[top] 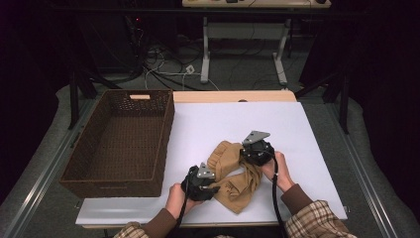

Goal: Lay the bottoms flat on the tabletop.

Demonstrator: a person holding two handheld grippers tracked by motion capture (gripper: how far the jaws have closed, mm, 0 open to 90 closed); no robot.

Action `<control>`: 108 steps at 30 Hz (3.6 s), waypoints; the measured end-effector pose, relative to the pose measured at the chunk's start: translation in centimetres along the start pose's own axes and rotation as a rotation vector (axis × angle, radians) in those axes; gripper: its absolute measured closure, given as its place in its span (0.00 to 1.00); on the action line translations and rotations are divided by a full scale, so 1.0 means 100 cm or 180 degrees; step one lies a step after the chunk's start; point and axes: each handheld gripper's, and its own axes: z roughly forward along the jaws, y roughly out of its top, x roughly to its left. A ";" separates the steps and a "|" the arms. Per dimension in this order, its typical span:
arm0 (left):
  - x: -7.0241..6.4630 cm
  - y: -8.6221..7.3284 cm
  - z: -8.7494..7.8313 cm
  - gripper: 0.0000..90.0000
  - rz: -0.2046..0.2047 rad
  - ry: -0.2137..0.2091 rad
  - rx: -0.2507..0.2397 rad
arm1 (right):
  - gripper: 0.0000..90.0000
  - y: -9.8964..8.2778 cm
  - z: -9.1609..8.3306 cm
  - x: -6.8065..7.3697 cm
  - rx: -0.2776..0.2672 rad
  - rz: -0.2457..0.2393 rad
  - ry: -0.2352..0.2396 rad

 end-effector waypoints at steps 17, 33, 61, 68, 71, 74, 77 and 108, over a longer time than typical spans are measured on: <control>0.000 0.001 0.002 0.66 0.0006 -0.0068 -0.0029 | 0.96 -0.010 -0.010 -0.024 -0.0063 0.0545 -0.0180; -0.005 0.008 0.010 0.96 0.0166 -0.0023 -0.0074 | 0.94 -0.007 -0.011 -0.019 -0.0107 0.0422 -0.0140; 0.003 0.002 -0.013 0.79 0.0129 0.0049 -0.0034 | 0.98 -0.025 -0.008 -0.040 0.0157 0.0684 -0.0328; 0.003 0.008 -0.021 0.59 -0.0010 0.0203 -0.0196 | 0.98 -0.025 -0.008 -0.038 0.0171 0.0662 -0.0285; 0.000 0.013 -0.023 0.52 -0.0030 0.0162 -0.0243 | 0.98 -0.025 -0.007 -0.037 0.0180 0.0642 -0.0278; -0.006 0.019 -0.021 0.47 -0.0013 0.0070 -0.0281 | 0.98 -0.024 -0.005 -0.036 0.0194 0.0612 -0.0280; -0.011 0.021 -0.020 0.44 0.0014 0.0033 -0.0286 | 0.98 -0.023 -0.005 -0.034 0.0199 0.0576 -0.0290; -0.012 0.021 0.002 0.96 0.0316 0.0134 -0.0309 | 0.98 -0.025 -0.010 -0.038 0.0123 0.0632 -0.0291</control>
